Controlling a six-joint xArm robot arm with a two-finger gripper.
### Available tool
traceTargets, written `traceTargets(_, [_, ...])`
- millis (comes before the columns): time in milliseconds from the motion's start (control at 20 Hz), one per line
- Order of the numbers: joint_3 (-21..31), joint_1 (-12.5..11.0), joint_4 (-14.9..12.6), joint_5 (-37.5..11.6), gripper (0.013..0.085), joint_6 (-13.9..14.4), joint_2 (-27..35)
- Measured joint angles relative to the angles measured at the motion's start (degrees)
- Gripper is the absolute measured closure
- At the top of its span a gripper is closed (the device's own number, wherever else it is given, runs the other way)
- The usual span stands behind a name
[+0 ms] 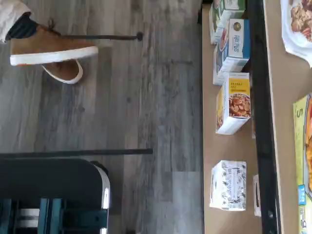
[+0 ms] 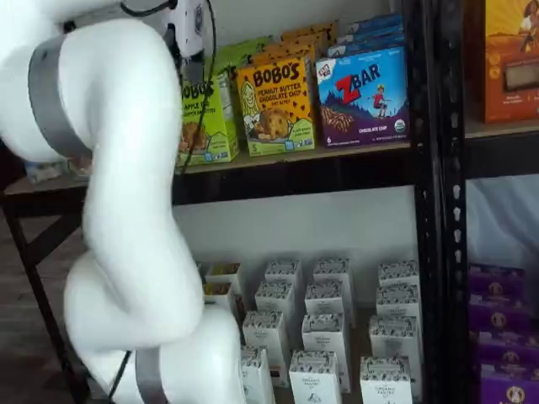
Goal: Pick the green box on the top shelf, the fourth from the left
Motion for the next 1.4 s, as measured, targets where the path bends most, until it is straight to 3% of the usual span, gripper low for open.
traceTargets(150, [-0.75, -1.53, 2.35, 0.64, 0.013, -0.85, 0.77])
traceTargets(350, [-1.41, -2.32, 3.01, 0.52, 0.013, -1.47, 1.3])
traceTargets(700, [1.7, -3.15, 5.14, -5.27, 0.013, -2.14, -0.89])
traceTargets(1150, [7.83, -0.85, 4.11, -17.33, 0.013, -0.85, -4.92])
traceTargets(1400, [8.83, 0.2, 3.64, -20.42, 0.013, -0.18, -5.03])
